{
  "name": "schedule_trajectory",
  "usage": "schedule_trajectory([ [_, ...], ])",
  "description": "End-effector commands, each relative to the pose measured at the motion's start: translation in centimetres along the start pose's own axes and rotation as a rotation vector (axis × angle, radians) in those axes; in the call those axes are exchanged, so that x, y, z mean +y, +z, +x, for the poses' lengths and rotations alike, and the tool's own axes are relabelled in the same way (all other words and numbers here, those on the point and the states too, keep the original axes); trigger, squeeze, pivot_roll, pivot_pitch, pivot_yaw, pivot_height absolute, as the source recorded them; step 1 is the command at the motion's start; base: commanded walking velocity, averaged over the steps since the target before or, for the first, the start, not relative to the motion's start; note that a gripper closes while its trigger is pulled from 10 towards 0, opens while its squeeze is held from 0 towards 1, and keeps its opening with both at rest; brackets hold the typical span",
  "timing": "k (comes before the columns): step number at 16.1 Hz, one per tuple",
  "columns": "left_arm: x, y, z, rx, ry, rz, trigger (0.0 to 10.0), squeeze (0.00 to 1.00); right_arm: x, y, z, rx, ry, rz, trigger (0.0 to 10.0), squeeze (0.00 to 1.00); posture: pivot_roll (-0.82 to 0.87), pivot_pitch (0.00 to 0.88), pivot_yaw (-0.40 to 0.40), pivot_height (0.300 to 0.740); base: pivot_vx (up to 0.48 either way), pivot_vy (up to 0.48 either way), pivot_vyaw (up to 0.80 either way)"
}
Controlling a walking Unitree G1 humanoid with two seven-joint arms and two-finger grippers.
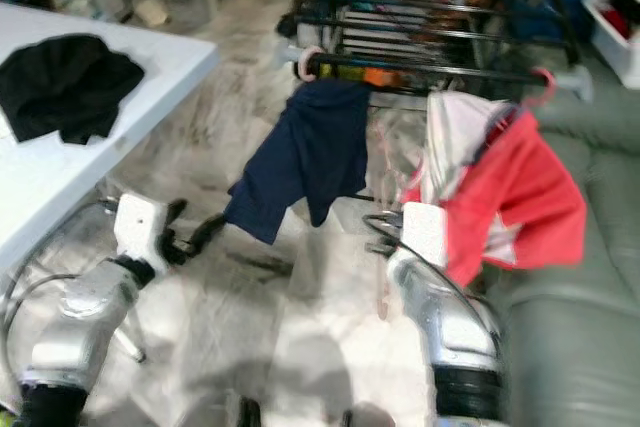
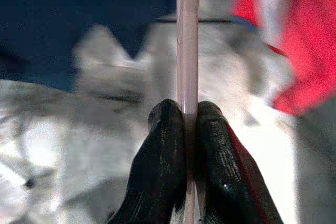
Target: Hang hanger
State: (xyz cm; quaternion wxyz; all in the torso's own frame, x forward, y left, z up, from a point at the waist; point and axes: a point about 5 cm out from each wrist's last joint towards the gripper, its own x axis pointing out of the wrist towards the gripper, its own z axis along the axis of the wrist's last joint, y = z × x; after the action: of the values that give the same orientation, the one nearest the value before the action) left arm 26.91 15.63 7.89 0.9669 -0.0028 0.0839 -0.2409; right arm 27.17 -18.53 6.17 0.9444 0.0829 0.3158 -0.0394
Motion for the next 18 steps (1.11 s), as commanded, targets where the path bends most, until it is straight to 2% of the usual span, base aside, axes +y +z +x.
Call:
schedule_trajectory([
  [1, 0.3, 0.2, -0.3, 0.007, 0.01, 0.018, 10.0, 0.0, -0.1, 0.0, -0.1, -0.001, -0.015, 0.033, 10.0, 0.0, -0.05, 0.017, -0.023, 0.74, 0.0, 0.424, -0.8],
  [5, 0.4, -0.2, -0.8, 0.017, 0.035, 0.028, 10.0, 0.0, -0.2, -1.0, -0.4, 0.029, -0.03, 0.062, 10.0, 0.0, -0.05, 0.031, -0.027, 0.74, 0.0, 0.101, -0.73],
  [7, 0.0, -0.2, -0.8, 0.007, -0.006, -0.007, 10.0, 0.0, -0.1, -0.7, -0.4, 0.008, -0.021, 0.071, 10.0, 0.0, -0.05, 0.034, -0.028, 0.74, 0.0, 0.0, 0.0],
  [10, 0.1, -0.1, -0.9, -0.005, 0.007, -0.01, 10.0, 0.0, -0.1, -0.6, -0.4, 0.008, -0.018, 0.074, 10.0, 0.0, -0.05, 0.043, -0.033, 0.74, 0.0, 0.0, 0.0],
  [13, 0.0, -0.2, -0.9, 0.0, 0.0, -0.013, 10.0, 0.0, 0.1, -0.5, -0.3, 0.013, 0.01, 0.029, 10.0, 0.0, -0.06, 0.042, -0.032, 0.74, 0.0, 0.0, 0.0],
  [18, 0.1, 0.1, -0.6, -0.007, -0.007, -0.01, 10.0, 0.0, 0.9, -0.1, 0.1, 0.013, 0.077, -0.035, 10.0, 0.0, -0.06, 0.032, -0.03, 0.74, 0.37, 0.0, 0.0],
])
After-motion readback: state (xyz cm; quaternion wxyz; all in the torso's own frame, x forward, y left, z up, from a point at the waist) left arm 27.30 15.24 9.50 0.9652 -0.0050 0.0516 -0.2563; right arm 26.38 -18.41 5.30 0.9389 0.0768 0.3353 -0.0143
